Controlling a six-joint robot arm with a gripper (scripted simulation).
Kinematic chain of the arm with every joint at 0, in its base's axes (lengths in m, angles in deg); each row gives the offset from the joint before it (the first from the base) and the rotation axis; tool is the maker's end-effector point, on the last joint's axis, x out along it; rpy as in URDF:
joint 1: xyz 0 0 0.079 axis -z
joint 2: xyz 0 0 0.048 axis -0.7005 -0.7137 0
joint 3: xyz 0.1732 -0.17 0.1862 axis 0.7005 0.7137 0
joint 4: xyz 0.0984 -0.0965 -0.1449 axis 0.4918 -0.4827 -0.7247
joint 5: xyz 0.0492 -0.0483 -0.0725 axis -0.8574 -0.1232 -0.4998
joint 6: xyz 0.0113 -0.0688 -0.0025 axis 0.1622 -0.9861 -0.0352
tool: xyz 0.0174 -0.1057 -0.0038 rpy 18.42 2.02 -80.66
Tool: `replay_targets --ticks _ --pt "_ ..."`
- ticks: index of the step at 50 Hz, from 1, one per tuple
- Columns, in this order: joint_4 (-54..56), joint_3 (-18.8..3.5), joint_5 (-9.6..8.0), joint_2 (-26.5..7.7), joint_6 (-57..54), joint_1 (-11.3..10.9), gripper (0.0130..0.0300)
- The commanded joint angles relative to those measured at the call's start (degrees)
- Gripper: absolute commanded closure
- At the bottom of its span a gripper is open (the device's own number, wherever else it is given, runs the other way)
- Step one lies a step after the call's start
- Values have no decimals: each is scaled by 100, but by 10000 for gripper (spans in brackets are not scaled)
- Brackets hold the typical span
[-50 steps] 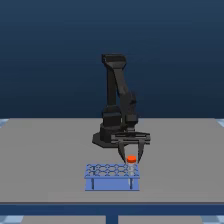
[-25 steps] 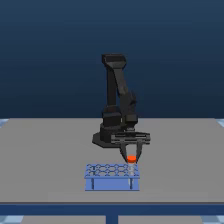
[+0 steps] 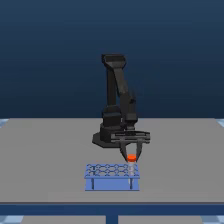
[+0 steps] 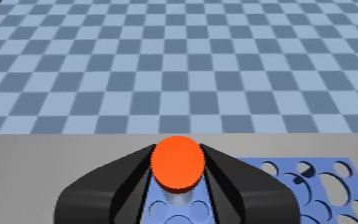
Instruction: Pick up the centrifuge tube on the rack
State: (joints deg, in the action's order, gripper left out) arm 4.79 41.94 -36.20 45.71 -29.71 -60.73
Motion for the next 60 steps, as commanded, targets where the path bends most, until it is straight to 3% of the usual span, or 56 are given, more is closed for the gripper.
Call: replay_targets --ticks 1,22,35,60 --pt "176 -27 -56 48 -210 0 300" --pt "1299 -172 -262 297 -1382 0 300" --pt "2569 -324 -382 506 -2697 0 300" --pt "4791 -599 -402 796 -4988 0 300"
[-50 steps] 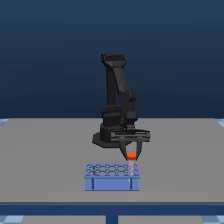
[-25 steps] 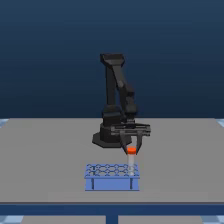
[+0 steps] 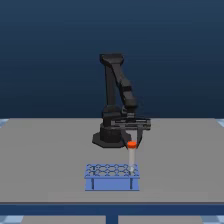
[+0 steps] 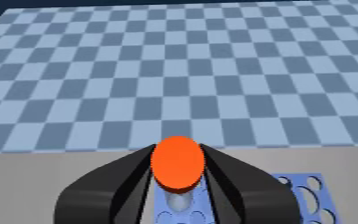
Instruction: Pick up the centrifuge tube on the rack
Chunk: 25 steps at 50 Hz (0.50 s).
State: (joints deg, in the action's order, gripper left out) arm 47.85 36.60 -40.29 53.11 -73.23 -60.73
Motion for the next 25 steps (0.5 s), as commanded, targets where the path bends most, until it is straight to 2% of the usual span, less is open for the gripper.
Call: replay_targets --ticks 1,25 --pt "485 -64 8 56 -636 0 300" --pt "2263 -347 165 273 -2476 0 300"
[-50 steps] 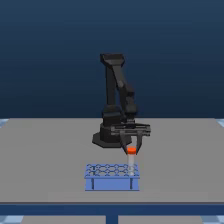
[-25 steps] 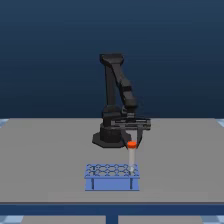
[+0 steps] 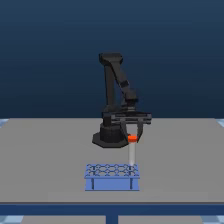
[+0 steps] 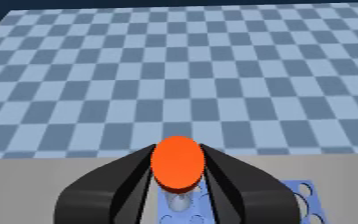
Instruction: Pick up the centrifuge tube on the rack
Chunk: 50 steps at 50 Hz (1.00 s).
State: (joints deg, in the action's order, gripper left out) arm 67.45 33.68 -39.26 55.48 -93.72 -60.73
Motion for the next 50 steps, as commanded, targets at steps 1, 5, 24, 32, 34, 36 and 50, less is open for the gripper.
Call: replay_targets --ticks 1,5,24,32,34,36,50 --pt "303 -56 62 36 -427 0 300" --pt "527 -100 96 64 -659 0 300" --pt "966 -196 176 121 -1118 0 300" --pt "995 -203 182 125 -1148 0 300" --pt "995 -203 182 125 -1148 0 300" --pt "995 -203 182 125 -1148 0 300" --pt "995 -203 182 125 -1148 0 300"
